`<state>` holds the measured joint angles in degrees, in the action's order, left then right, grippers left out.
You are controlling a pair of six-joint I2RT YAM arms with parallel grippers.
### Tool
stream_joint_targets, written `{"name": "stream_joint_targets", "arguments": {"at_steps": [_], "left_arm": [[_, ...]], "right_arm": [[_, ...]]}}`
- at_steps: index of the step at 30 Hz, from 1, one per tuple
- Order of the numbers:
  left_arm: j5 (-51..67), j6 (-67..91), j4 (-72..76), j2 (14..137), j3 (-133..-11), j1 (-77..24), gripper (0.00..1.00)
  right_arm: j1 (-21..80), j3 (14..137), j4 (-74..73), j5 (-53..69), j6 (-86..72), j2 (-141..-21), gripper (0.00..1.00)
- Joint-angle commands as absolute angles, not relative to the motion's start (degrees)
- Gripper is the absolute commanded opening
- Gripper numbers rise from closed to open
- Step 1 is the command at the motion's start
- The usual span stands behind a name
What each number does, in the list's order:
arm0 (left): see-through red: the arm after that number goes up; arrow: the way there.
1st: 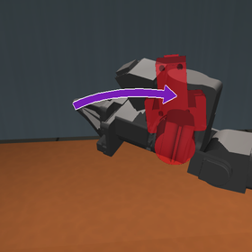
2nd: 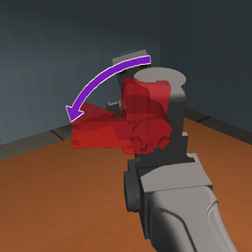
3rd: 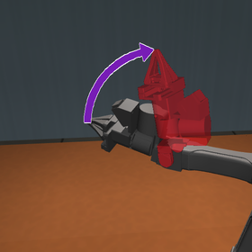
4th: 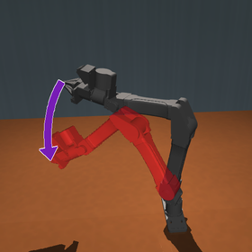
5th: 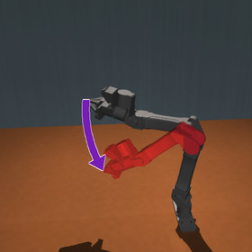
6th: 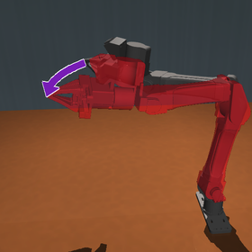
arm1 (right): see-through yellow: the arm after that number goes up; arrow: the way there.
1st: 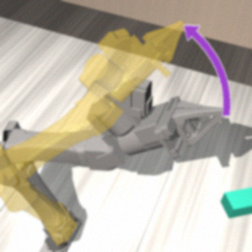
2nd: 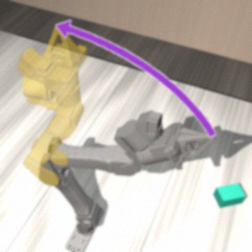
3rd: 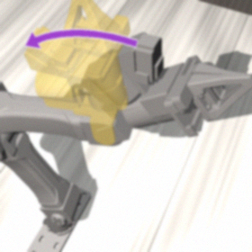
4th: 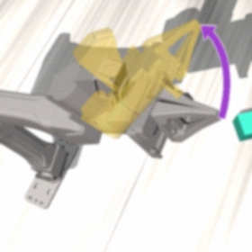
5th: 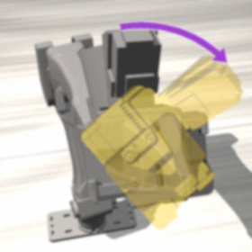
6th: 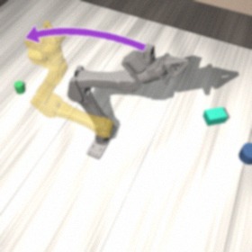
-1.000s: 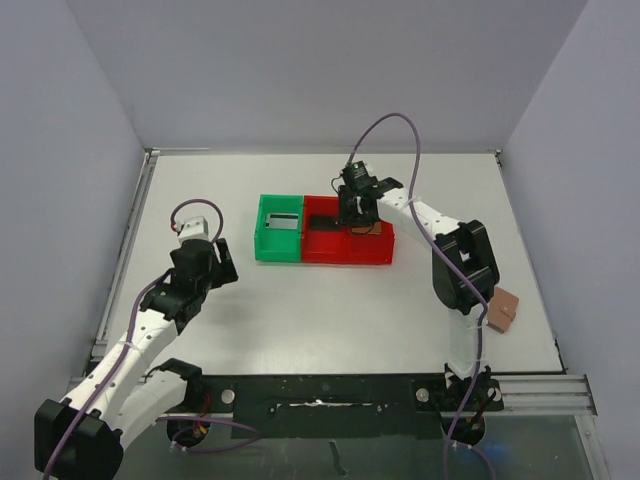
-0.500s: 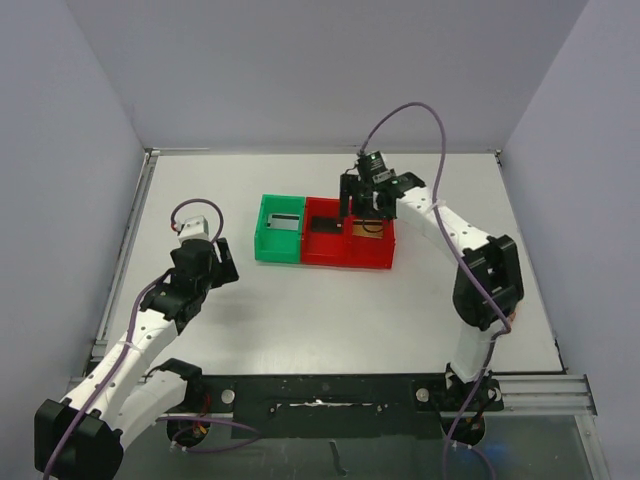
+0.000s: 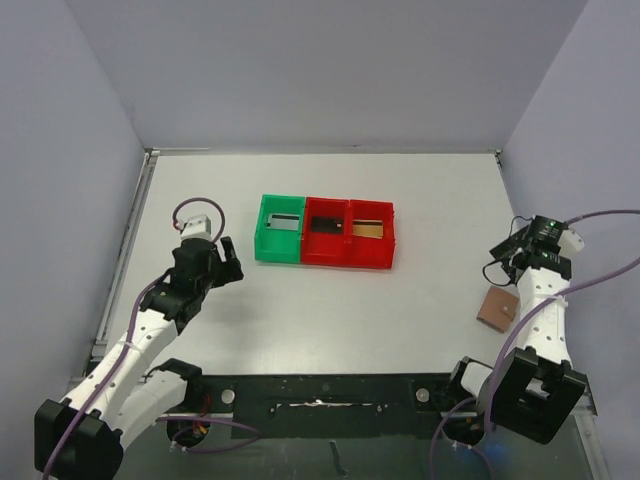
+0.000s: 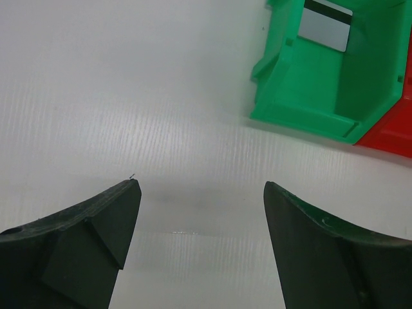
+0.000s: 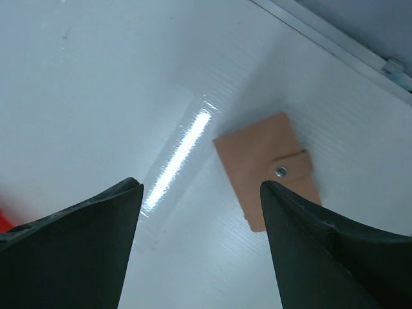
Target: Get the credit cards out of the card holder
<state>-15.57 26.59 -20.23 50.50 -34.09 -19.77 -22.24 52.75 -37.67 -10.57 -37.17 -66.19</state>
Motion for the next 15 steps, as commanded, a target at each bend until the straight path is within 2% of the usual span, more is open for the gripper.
{"name": "stream_joint_targets", "arguments": {"at_steps": [1, 5, 15], "left_arm": [[-13.57, 26.72, -16.72, 50.80, -35.39, -19.55, 0.77], [-13.30, 26.55, -17.00, 51.56, -35.55, -19.60, 0.77], [-13.01, 26.50, -16.77, 52.03, -35.40, -19.60, 0.76]], "right_arm": [[-25.94, 49.97, -40.08, -14.88, -38.23, -62.37, 0.75], [-28.60, 46.95, -41.19, -18.78, -39.80, -62.00, 0.75], [-35.02, 39.41, -33.07, -11.66, -36.61, -63.82, 0.70]]}}
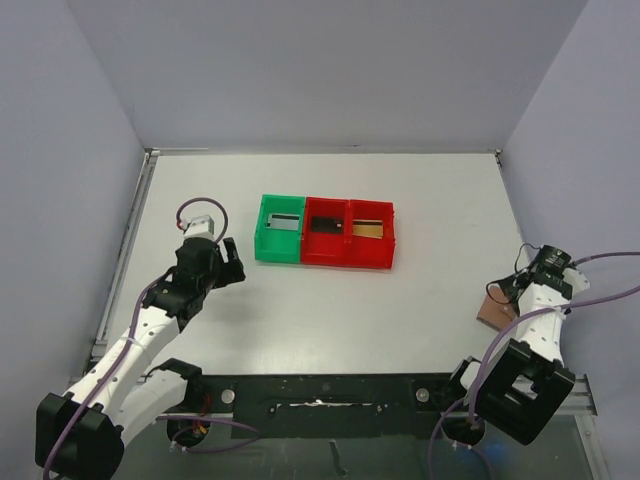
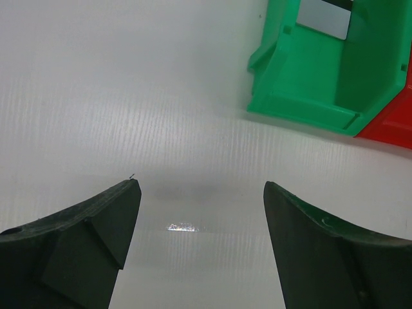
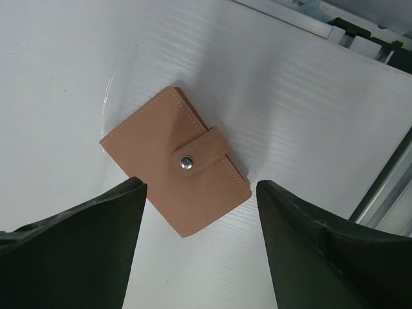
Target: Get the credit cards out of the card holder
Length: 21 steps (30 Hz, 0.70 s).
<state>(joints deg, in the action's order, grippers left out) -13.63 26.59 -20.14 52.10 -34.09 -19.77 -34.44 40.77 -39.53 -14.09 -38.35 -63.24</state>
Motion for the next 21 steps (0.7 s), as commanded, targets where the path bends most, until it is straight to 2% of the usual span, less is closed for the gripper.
{"name": "stream_joint_targets", "arguments": {"at_steps": [1, 15, 21], "left_arm": [[-13.01, 26.49, -16.76, 52.04, -35.41, -19.61, 0.76], [-11.67, 26.89, -16.62, 52.42, -35.38, -19.60, 0.75], [-10.84, 27.03, -16.67, 53.08, -35.52, -19.60, 0.74]], "right_arm": [[-35.11, 39.30, -32.63, -11.41, -36.11, -64.78, 0.70], [-34.01, 37.29, -25.64, -3.91, -32.75, -74.29, 0.55], [-25.09, 34.44, -24.19, -0.10, -34.77, -72.02, 0.49]]}}
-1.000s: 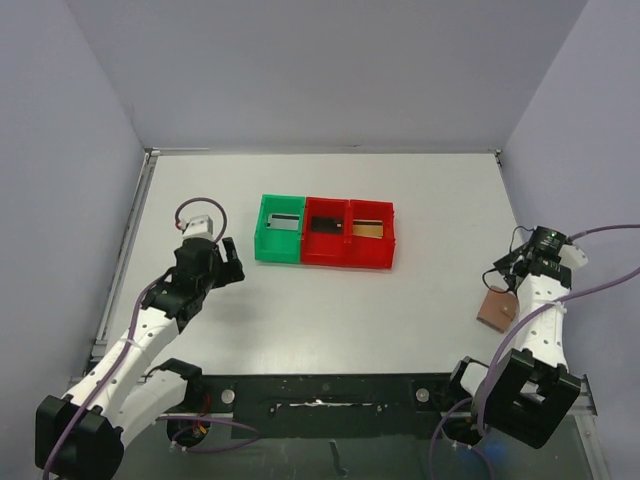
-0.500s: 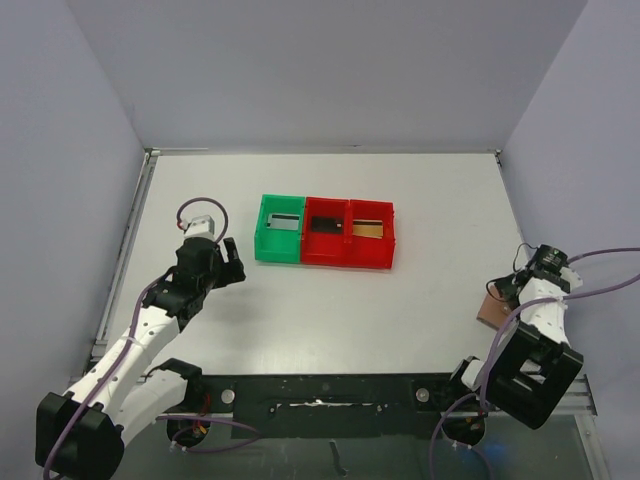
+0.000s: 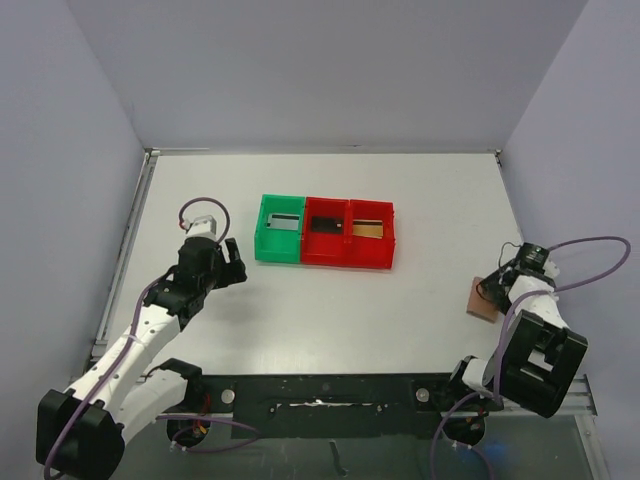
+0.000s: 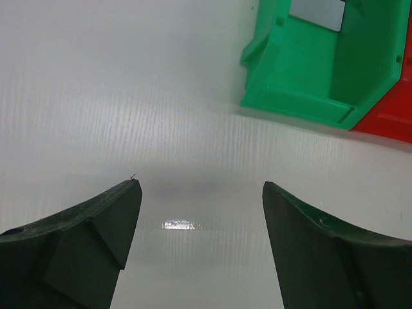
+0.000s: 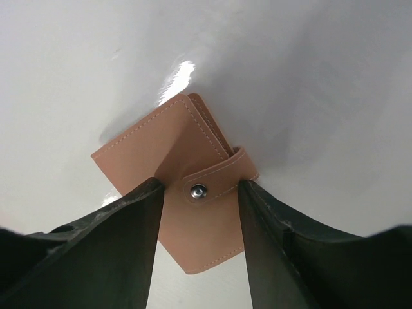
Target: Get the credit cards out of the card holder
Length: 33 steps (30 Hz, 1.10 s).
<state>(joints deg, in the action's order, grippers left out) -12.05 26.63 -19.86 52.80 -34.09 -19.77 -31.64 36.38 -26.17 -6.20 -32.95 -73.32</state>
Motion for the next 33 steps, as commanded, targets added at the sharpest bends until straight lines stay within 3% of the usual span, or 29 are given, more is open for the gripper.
{"name": "stream_joint_targets", "arguments": {"at_steps": [1, 16, 25, 33], "left_arm": [[-10.81, 27.06, -16.82, 53.22, -35.51, -19.67, 0.74], [-10.74, 27.59, -18.82, 52.42, -36.22, -20.06, 0.74], [-5.30, 27.96, -19.71, 51.46, -37.04, -19.95, 0.77], [0.60, 28.19, -18.66, 50.03, -38.02, -19.44, 0.84]], "right_arm": [[-22.90, 34.19, -23.91, 0.39, -35.53, -71.81, 0.47], [17.73, 36.47, -27.22, -7.33, -48.95, -75.96, 0.43], [41.89, 39.40, -29.44, -19.15, -63.13, -77.91, 0.42], [53.32, 46.90, -25.20, -20.07, -60.53, -83.15, 0.47]]}}
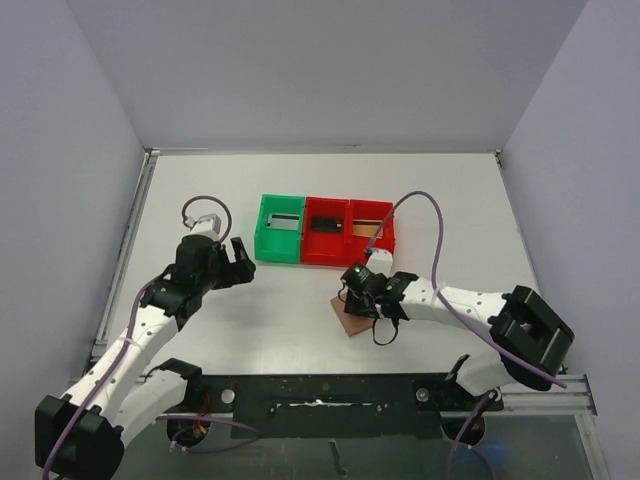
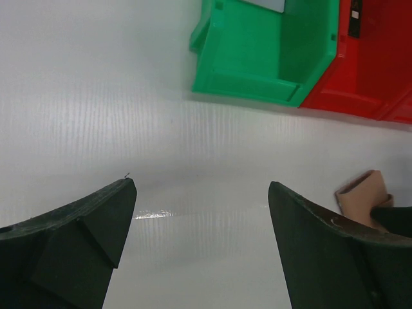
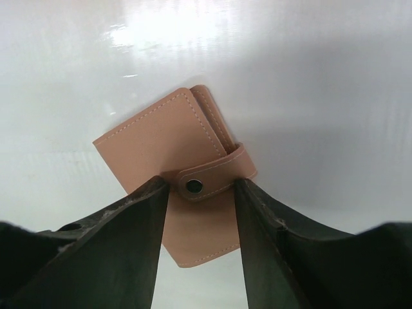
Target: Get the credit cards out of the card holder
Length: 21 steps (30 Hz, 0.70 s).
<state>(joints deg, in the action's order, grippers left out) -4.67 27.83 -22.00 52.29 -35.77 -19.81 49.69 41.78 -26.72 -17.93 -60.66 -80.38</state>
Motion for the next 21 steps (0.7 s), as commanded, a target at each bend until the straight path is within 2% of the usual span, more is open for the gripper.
{"name": "stream_joint_targets", "arguments": {"at_steps": [1, 8, 11, 14, 17, 21], "left_arm": [[1.62, 29.11, -17.44, 49.22, -37.20, -19.36, 0.84], [2.03, 43.75, -10.85, 44.43, -30.10, -19.28, 0.84], [4.17, 46.70, -8.37, 43.35, -28.05, -19.37, 0.84], [8.82, 50.93, -2.88, 41.85, -24.09, -19.25, 0.84], [12.62, 55.24, 3.32, 40.81, -20.31, -19.28, 0.84], [15.54, 59.75, 9.31, 40.43, -16.01, -19.38, 0.82]], "right_arm": [[54.03, 48.34, -25.33, -20.24, -60.01, -83.90, 0.48], [54.62, 53.26, -26.58, -23.32, -55.57, -82.01, 0.58], [54.60, 53.21, -29.28, -28.74, -56.34, -78.78, 0.69], [54.42, 48.09, -22.36, -30.76, -50.64, -73.53, 0.84], [50.49, 44.99, -21.02, -24.86, -46.57, -69.62, 0.99], [45.31, 40.45, -19.22, -13.69, -45.44, -66.74, 0.98]]}}
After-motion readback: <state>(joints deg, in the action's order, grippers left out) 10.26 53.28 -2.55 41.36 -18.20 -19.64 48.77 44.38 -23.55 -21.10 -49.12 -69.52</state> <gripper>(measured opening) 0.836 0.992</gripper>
